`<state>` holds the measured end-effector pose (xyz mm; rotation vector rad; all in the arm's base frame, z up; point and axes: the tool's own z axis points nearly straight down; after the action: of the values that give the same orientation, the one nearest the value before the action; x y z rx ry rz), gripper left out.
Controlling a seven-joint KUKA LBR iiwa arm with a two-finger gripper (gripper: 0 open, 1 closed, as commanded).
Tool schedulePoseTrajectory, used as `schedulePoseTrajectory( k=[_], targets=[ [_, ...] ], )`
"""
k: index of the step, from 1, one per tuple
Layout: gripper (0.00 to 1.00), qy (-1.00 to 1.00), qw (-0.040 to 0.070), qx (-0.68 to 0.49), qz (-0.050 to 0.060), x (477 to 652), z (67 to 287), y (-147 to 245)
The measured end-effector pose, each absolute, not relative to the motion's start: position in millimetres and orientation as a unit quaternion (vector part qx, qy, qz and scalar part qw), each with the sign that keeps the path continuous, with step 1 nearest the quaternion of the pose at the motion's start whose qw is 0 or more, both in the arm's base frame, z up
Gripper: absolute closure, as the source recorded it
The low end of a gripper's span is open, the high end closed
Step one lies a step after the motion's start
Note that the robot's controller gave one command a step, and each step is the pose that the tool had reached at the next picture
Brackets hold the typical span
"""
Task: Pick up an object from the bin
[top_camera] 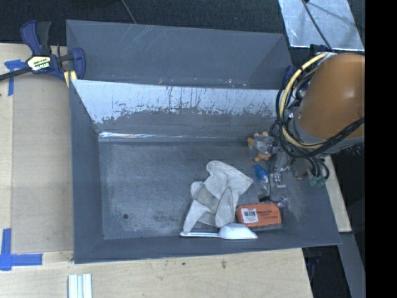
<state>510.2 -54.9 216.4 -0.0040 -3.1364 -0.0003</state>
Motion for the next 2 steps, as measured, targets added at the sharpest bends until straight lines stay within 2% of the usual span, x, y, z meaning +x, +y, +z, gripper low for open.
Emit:
schedulePoseTrajectory(
  k=[1, 2],
  targets=[
    [0.00, -1.000, -0.002, 0.000, 0.000, 511.8, 221, -55],
    [0.00, -1.000, -0.005, 0.008, 0.001, 544.2, 157, -43]
  ],
)
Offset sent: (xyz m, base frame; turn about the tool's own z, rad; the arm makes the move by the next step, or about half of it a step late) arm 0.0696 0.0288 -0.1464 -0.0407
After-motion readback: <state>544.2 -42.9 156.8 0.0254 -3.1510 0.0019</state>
